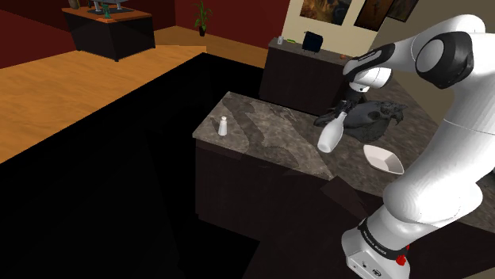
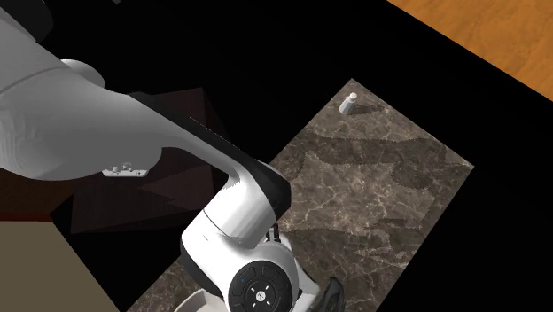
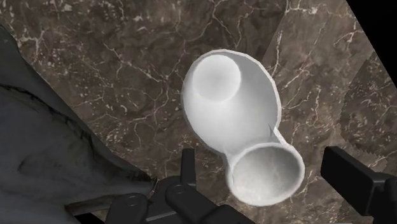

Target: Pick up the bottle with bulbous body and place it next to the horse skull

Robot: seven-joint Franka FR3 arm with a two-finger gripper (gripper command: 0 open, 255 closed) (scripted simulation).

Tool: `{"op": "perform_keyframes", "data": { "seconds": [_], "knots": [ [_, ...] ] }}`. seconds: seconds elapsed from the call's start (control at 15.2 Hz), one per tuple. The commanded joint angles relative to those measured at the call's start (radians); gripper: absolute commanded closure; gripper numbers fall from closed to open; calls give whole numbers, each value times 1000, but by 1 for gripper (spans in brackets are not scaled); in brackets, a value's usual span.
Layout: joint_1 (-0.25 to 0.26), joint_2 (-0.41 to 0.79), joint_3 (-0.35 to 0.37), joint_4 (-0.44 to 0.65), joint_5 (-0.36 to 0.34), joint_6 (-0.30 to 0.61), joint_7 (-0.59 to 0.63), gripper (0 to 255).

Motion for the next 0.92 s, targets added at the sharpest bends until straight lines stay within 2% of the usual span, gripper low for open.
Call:
{"op": "perform_keyframes", "data": {
  "seconds": [0.0,0.07,0.33,0.86],
  "knots": [
    [0,0,0,0,0,0,0,0],
    [0,0,0,0,0,0,0,0],
    [9,-66,-11,49,-37,-109,24,0],
    [8,-66,-11,49,-37,-109,24,0]
  ]
}}
